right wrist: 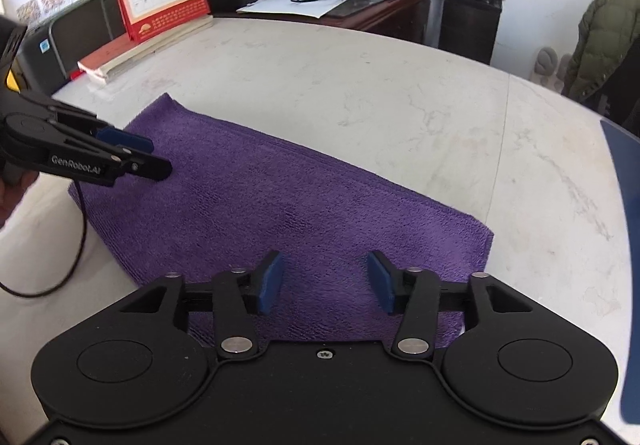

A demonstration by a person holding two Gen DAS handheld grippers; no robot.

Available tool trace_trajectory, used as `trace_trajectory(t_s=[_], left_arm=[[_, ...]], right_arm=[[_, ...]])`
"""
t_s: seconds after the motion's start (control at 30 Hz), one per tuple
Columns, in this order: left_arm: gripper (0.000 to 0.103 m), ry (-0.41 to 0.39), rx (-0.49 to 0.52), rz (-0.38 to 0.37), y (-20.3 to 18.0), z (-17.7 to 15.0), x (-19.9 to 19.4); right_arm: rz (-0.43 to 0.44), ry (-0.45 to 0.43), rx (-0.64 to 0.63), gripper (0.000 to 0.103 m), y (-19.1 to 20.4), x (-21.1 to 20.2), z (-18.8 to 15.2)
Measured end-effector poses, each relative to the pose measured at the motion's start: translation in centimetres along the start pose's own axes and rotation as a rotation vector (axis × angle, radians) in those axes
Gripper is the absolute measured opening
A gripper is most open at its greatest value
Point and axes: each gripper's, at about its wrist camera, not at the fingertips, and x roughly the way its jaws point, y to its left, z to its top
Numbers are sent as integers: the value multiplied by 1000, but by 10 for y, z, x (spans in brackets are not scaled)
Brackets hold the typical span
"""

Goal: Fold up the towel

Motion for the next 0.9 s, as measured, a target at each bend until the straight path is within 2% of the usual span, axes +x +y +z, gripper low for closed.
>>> trace_trajectory(t_s=[0.03,0.1,0.13,0.23,0.33,0.5,0.57,0.63,0.67,0.73,0.8,0.83,0.87,0.9], left_arm=[[60,-10,-6,3,0,-1,-5],[66,-40,-8,2,-2,-3,-18],[72,-53,-8,-1,-3,-3,-25],[84,-101,-23,-11,-9,-1,-47],[89,-153,-46,-8,-12,-3,-70],[93,-217,-52,34,-32,-2,-104],[94,-254,-40,38,-41,-4,-119],[102,-283,-19,59,-49,-4,-131],[102,-296,-10,84,-54,-2,-137],[102,-287,-17,74,-59,2,-142],[102,-276,-22,65,-64,5,-146],[102,-259,-23,59,-64,7,-144],[102,-243,-27,58,-64,8,-142],[102,-225,-42,73,-63,7,-138]], right_arm=[[1,7,12,85,1,0,-1],[-5,15,24,100,1,-1,-3],[-9,21,36,103,1,-1,-6],[3,22,105,103,-3,-6,-10],[5,9,160,103,-8,-16,-11],[53,-94,289,103,-15,-56,-8],[27,-96,314,103,-15,-81,0],[-17,-179,284,103,-9,-121,10],[-39,-235,261,103,-5,-143,15],[-77,-393,226,103,4,-182,21],[-5,-459,254,103,5,-190,19],[85,-455,273,103,2,-186,17],[194,-413,287,103,-3,-175,16],[251,-379,296,103,-5,-167,16]])
